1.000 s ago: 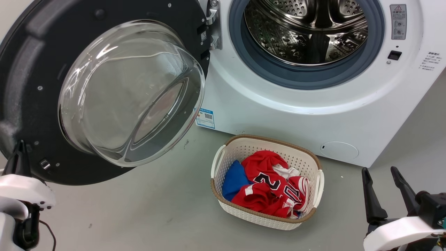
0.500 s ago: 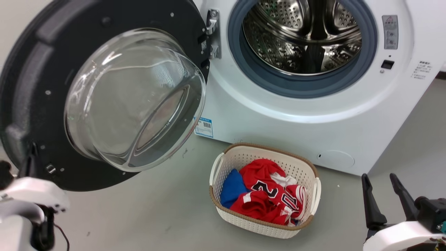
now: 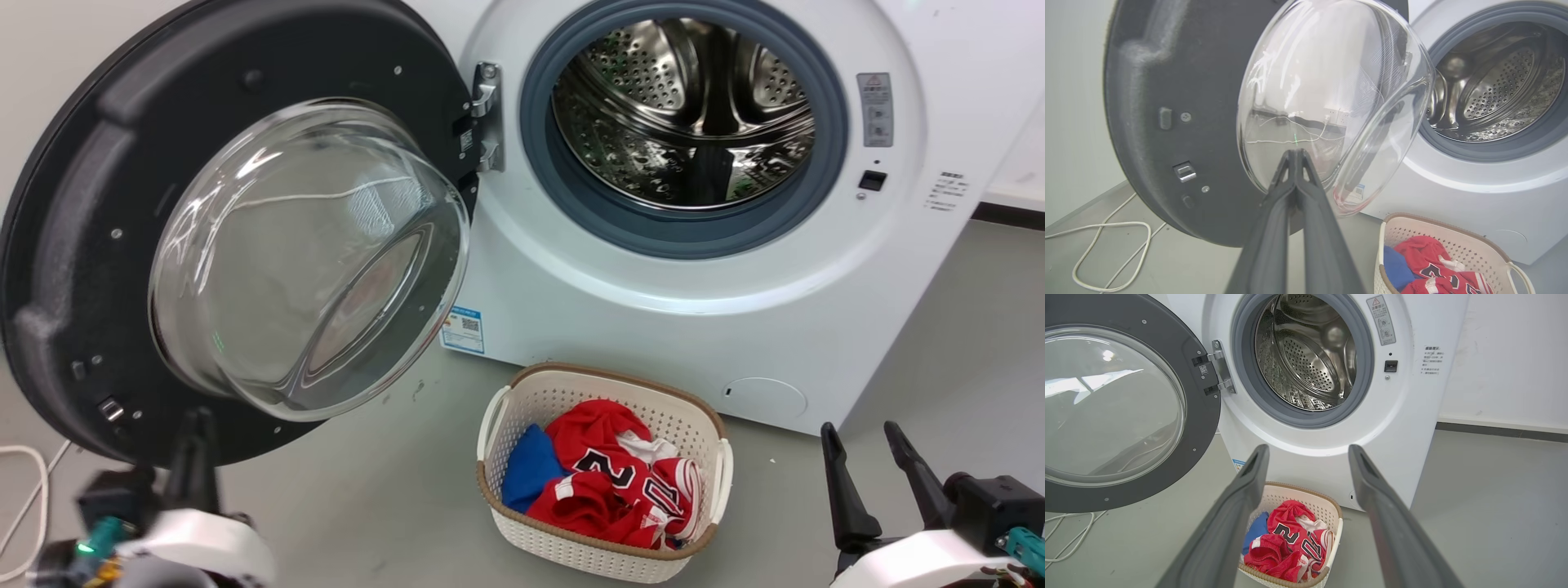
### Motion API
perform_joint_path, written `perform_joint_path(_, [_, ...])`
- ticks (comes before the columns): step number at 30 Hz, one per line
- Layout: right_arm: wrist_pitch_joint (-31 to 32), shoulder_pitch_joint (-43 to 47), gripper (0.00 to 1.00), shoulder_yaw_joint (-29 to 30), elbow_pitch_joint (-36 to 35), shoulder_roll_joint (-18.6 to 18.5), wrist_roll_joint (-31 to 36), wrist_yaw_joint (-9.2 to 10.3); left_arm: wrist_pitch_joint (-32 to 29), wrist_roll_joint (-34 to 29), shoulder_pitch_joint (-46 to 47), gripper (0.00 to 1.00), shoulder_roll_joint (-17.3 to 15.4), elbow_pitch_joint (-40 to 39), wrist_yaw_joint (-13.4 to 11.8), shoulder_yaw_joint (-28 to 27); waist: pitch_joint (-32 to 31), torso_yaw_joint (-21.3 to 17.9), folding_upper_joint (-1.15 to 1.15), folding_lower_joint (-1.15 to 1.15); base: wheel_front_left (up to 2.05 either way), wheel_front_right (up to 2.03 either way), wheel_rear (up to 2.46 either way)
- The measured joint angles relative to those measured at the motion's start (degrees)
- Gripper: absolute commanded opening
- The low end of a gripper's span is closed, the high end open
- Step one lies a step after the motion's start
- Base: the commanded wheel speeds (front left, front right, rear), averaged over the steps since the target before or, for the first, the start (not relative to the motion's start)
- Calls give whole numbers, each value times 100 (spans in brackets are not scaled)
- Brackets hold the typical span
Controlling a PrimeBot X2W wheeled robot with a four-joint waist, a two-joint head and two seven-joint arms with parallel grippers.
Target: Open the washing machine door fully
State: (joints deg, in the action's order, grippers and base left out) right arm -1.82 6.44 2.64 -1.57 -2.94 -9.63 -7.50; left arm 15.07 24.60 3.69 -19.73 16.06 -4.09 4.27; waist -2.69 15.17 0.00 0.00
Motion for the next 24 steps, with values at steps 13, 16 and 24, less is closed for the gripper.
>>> perform_joint_path(13, [-58, 1, 100, -64, 121, 1, 63, 0, -303, -334, -356, 24, 565, -690, -33, 981, -128, -539, 0, 0, 0, 0, 0])
perform_joint_path(16, [-54, 7, 100, -34, 118, 1, 105, 0, -376, -425, -333, 57, 580, -686, 7, 1144, -140, -701, 0, 0, 0, 0, 0])
perform_joint_path(24, [-15, 54, 100, -43, 71, 1, 168, 0, -406, -468, -259, 100, 583, -606, -47, 1204, -157, -1184, 0, 0, 0, 0, 0])
